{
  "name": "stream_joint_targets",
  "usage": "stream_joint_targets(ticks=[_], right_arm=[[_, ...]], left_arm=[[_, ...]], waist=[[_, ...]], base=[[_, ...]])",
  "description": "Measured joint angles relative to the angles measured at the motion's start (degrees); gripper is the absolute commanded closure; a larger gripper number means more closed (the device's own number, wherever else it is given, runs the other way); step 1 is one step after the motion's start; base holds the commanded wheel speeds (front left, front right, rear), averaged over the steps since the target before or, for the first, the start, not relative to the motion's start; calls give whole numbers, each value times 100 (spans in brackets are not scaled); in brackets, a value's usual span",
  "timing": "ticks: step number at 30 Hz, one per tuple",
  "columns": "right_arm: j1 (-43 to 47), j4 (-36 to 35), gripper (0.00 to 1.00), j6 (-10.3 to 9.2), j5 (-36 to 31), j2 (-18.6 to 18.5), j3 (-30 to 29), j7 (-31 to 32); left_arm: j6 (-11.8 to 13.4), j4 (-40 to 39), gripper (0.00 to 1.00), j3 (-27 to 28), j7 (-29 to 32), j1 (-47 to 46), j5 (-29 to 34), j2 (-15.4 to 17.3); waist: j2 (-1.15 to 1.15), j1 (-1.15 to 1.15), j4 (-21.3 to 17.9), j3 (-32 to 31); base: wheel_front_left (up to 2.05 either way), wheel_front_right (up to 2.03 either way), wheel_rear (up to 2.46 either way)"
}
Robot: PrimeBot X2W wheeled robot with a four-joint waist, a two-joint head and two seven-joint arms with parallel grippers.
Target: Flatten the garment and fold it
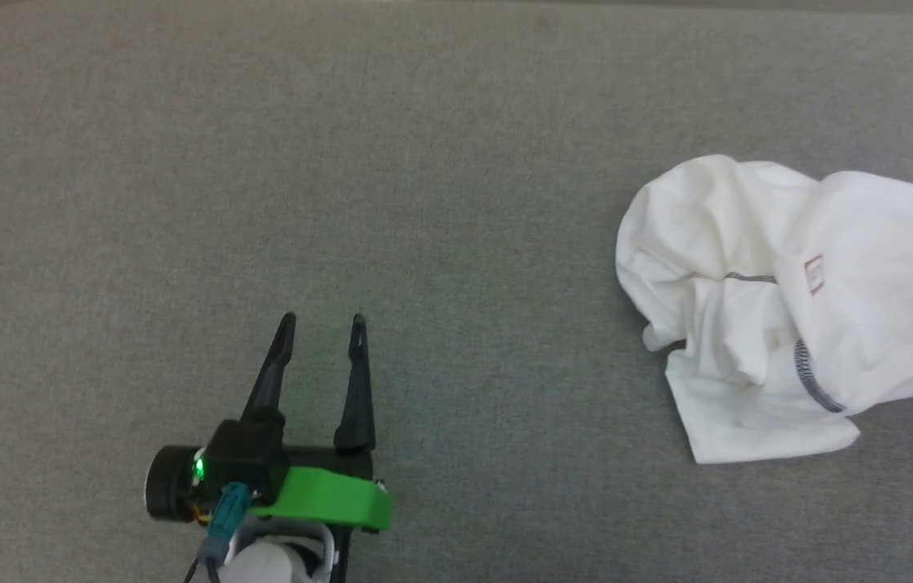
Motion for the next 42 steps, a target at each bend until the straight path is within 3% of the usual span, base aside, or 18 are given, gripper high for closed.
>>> stream_joint_targets(ticks=[7,15,23,28,34,38,42], right_arm=[[1614,-1852,0,-1,266,1027,-174,-313],[3315,-3568,0,-1,-200,2479,-448,-847],[3766,-4210,0,-2,-145,2653,-493,-976],[3583,-4495,0,-2,-199,2654,-702,-967],[3321,-4725,0,-2,-205,2654,-862,-929],[3227,-4778,0,-2,-205,2654,-836,-907],[3130,-4791,0,-1,-201,2655,-748,-907]], left_arm=[[0,-93,0,167,0,472,-73,114],[-36,-339,0,167,0,849,-104,143],[-268,-608,0,-298,187,823,-111,119],[-767,-582,0,-1143,1296,150,63,93],[-1123,-123,0,-2047,2483,-578,-83,-41],[-1102,299,0,-2468,2687,-1017,-172,-59],[-773,559,0,-2829,2575,-1466,-546,-62]], waist=[[0,-1,-205,-578],[0,-1,-384,-994],[0,-1,-521,-967],[0,-1,-529,-764],[0,-1,-502,-434],[0,-1,-486,-185],[0,-1,-498,61]], base=[[0,0,0],[0,0,0],[0,0,0],[0,0,0],[0,0,0],[0,0,0],[0,0,0]])
